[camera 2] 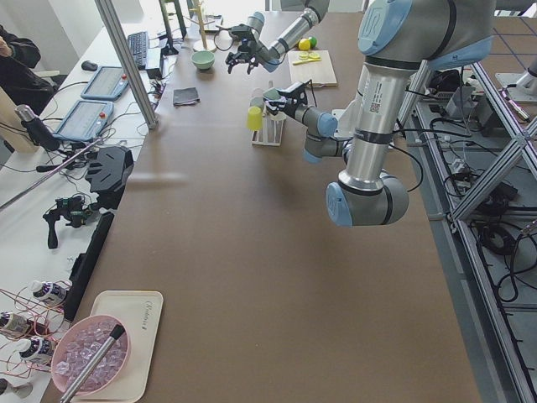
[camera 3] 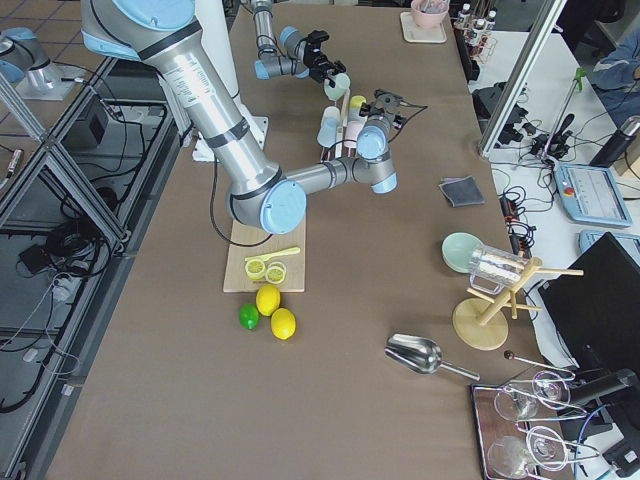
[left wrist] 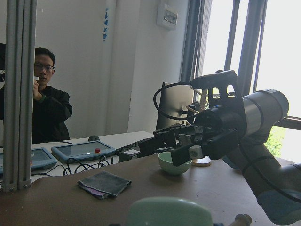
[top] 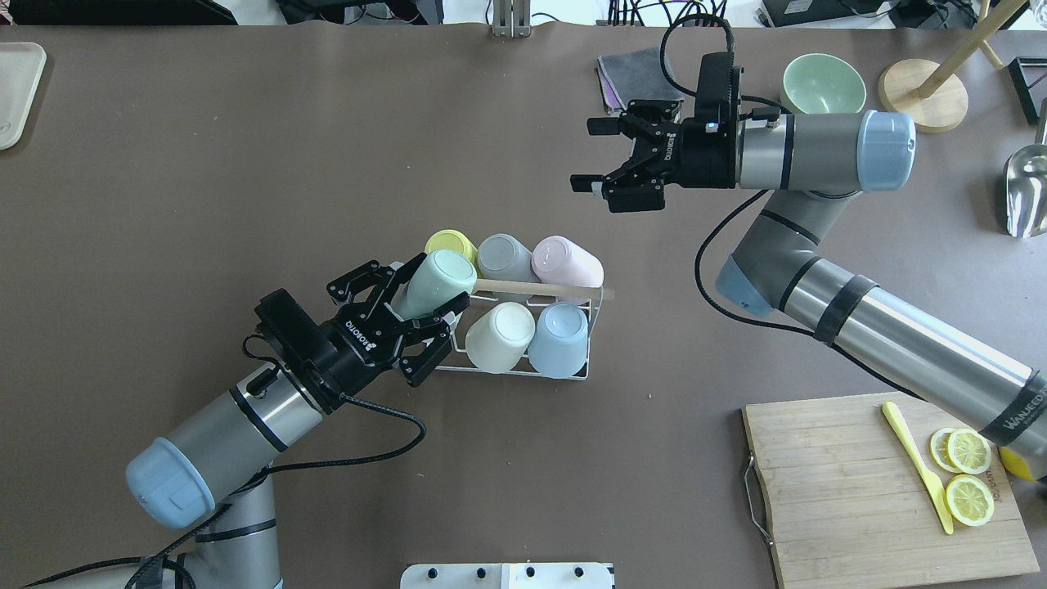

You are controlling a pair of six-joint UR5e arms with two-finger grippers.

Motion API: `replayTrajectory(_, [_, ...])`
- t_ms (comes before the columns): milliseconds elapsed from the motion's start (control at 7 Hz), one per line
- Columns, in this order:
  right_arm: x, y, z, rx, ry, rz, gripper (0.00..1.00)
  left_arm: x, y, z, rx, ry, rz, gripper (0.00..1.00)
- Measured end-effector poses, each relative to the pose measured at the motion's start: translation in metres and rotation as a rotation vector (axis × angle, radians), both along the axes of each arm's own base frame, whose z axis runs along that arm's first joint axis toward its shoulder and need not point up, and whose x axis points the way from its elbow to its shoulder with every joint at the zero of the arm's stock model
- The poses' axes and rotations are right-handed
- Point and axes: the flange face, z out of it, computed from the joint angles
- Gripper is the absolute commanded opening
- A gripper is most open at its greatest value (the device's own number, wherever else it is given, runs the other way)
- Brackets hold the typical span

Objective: Place cup on cup holder

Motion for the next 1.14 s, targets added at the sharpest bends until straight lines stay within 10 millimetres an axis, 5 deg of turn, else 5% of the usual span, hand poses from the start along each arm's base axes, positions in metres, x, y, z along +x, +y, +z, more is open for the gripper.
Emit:
replayTrajectory(286, [0.05,-0.041,0.033,-0.058,0.117,-0.068,0.99,0.004,0.002,0.004,-0.001,-0.007,0.005,0.0])
replayTrajectory(429, [0.07,-0.058,0.047,-0.107,0.178,-0.107,0.99,0.005,0.003,0.006,-0.002,-0.009,0.007,0.13])
replayTrajectory(571, [0.088,-0.076,0.062,-0.163,0.229,-0.125,0.99,0.006,0.003,0.007,-0.002,-0.01,0.008,0.97])
replayTrajectory(1143, [0.119,-0.128,0.158,-0.332,0.399,-0.139,1.0,-0.001,0.002,0.007,0.007,0.027,0.003,0.98])
